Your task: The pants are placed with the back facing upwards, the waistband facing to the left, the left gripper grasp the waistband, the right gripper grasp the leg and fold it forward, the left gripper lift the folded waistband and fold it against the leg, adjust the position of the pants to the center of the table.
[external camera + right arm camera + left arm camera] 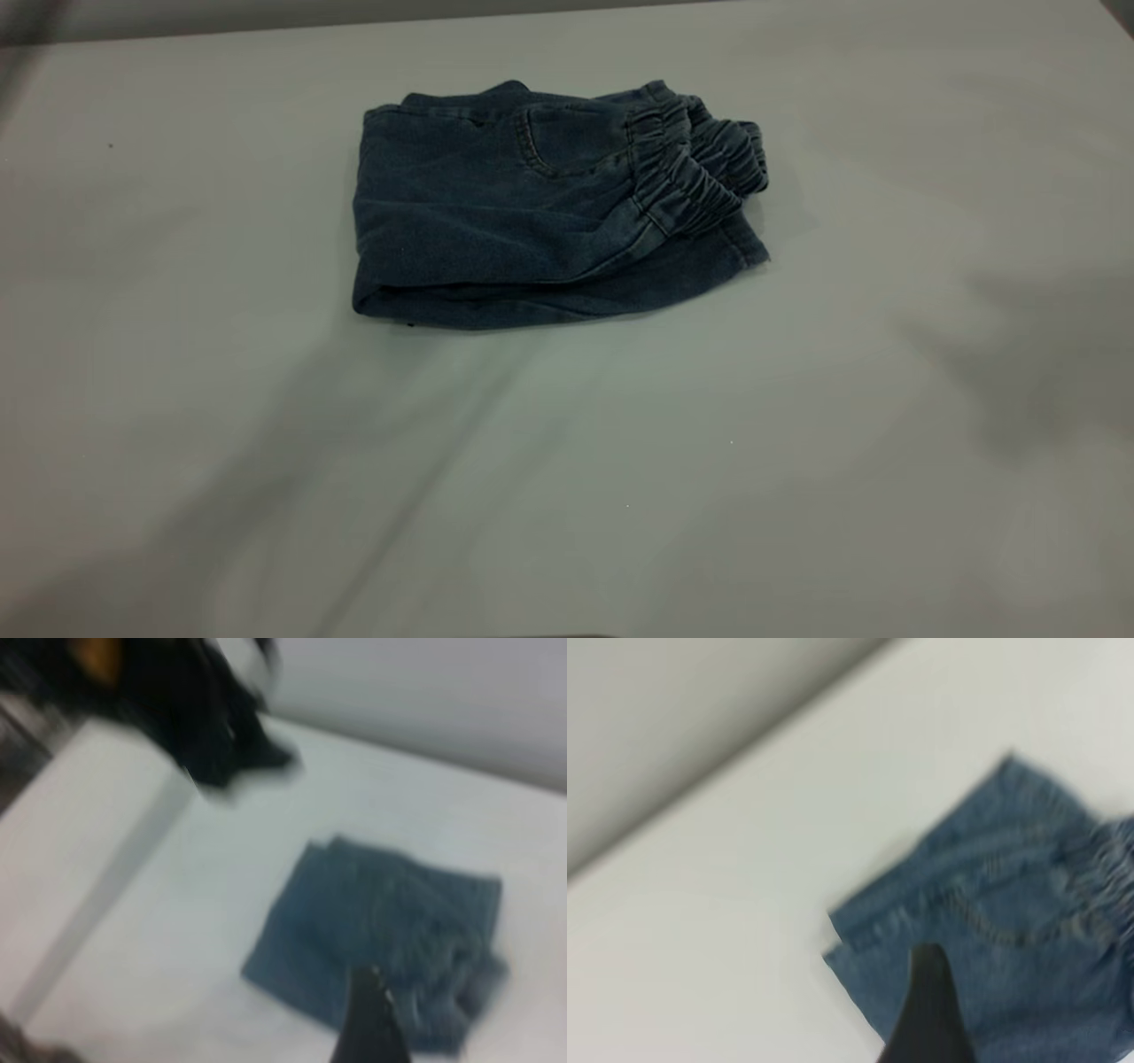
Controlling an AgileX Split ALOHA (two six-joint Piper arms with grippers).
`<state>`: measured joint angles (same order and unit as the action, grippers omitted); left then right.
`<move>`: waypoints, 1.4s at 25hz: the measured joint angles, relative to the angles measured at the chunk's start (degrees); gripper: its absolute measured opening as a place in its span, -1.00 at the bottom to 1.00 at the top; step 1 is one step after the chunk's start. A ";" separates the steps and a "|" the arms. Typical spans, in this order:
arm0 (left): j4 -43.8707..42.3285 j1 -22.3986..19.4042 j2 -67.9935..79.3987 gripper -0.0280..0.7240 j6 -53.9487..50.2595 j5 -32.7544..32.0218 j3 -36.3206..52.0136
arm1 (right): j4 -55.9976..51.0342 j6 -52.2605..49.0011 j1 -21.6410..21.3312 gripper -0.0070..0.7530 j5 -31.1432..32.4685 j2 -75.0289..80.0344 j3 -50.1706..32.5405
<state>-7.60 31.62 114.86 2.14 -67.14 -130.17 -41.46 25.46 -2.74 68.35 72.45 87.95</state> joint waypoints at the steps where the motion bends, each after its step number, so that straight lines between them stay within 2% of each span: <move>1: 0.00 0.00 -2.65 0.43 -0.05 0.00 0.00 | 1.97 -1.28 0.00 0.13 1.87 -1.77 0.00; 5: 0.37 0.00 -11.95 0.43 -0.05 0.00 -0.05 | 7.32 -7.46 0.00 0.13 3.75 -9.99 -0.20; 11: 6.42 0.00 -23.01 0.43 -0.10 0.00 2.49 | 13.07 -13.29 0.00 0.13 4.32 -24.36 -2.26; 22: 7.60 0.00 -46.56 0.43 2.87 0.00 34.62 | 15.09 -19.70 0.00 0.13 4.80 -44.57 -13.17; 35: 7.60 0.00 -76.38 0.43 3.17 0.00 66.65 | 15.62 -19.96 0.00 0.13 4.80 -60.43 -33.66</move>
<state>0.00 31.61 38.49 5.31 -67.14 -63.52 -25.84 5.50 -2.74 73.15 12.03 54.29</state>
